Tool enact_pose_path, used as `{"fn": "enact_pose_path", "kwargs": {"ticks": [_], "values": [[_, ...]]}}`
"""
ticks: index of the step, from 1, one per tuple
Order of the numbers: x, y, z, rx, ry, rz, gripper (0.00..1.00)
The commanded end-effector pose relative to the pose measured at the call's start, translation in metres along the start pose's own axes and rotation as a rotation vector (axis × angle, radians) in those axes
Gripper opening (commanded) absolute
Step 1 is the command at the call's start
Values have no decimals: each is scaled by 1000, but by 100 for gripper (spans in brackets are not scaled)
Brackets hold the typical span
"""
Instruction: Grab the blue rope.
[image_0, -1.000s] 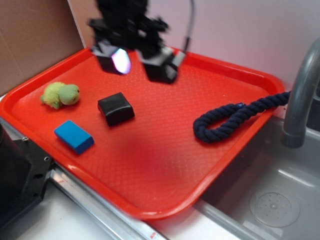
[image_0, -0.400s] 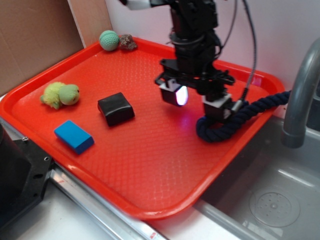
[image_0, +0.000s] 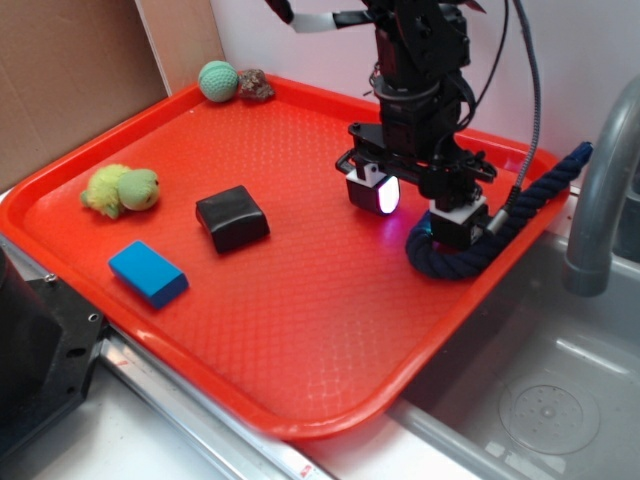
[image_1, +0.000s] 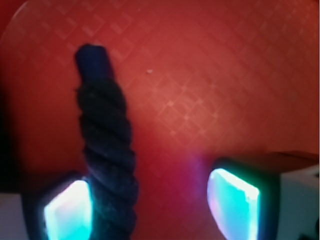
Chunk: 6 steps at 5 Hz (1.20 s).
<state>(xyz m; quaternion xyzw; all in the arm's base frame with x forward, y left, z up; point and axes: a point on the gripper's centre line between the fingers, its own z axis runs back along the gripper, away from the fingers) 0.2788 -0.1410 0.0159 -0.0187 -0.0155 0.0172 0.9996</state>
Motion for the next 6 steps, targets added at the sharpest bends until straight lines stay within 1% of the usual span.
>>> {"fn": "enact_pose_path", "kwargs": {"ticks": [1, 2, 3, 4, 5, 6], "values": [[-28, -1, -10, 17, 60, -52, 54], [-48, 17, -15, -9, 109, -20, 0], [-53, 17, -11, -5, 107, -20, 0], [-54, 27, 13, -8, 143, -51, 0], [-66, 66, 64, -11, 88, -60, 0], [-75, 100, 114, -10, -7, -17, 0]]}}
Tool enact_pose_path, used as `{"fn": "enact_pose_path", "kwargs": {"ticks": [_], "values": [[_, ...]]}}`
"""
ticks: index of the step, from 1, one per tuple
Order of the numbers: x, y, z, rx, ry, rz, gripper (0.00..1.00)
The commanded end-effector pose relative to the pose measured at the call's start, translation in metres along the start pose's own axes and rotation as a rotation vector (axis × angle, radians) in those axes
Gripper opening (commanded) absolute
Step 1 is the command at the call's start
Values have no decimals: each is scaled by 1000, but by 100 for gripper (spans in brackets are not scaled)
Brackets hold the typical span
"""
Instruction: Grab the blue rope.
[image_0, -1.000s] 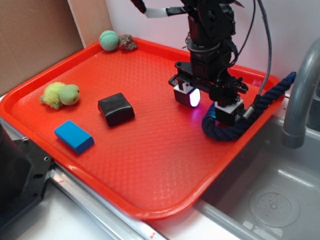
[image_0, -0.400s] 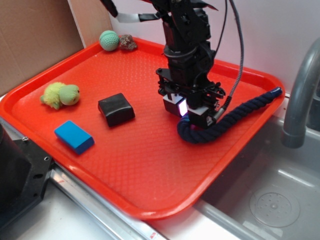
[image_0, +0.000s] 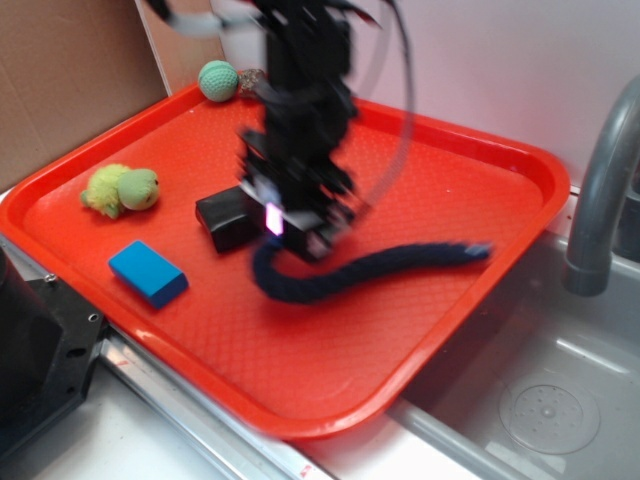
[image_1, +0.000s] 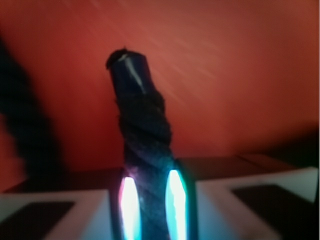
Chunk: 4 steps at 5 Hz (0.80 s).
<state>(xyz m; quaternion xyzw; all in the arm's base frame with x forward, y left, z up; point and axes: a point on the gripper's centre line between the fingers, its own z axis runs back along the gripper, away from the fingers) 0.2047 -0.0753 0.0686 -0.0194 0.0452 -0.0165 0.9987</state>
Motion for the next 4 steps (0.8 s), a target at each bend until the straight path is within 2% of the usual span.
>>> {"fn": "enact_pose_path", "kwargs": {"ticks": [1, 2, 3, 4], "values": [[-24, 56, 105, -29, -171, 52, 0], [-30, 59, 155, 1, -198, 54, 0], [-26, 52, 174, 24, -172, 58, 0], [-20, 43, 167, 49, -134, 34, 0]]}}
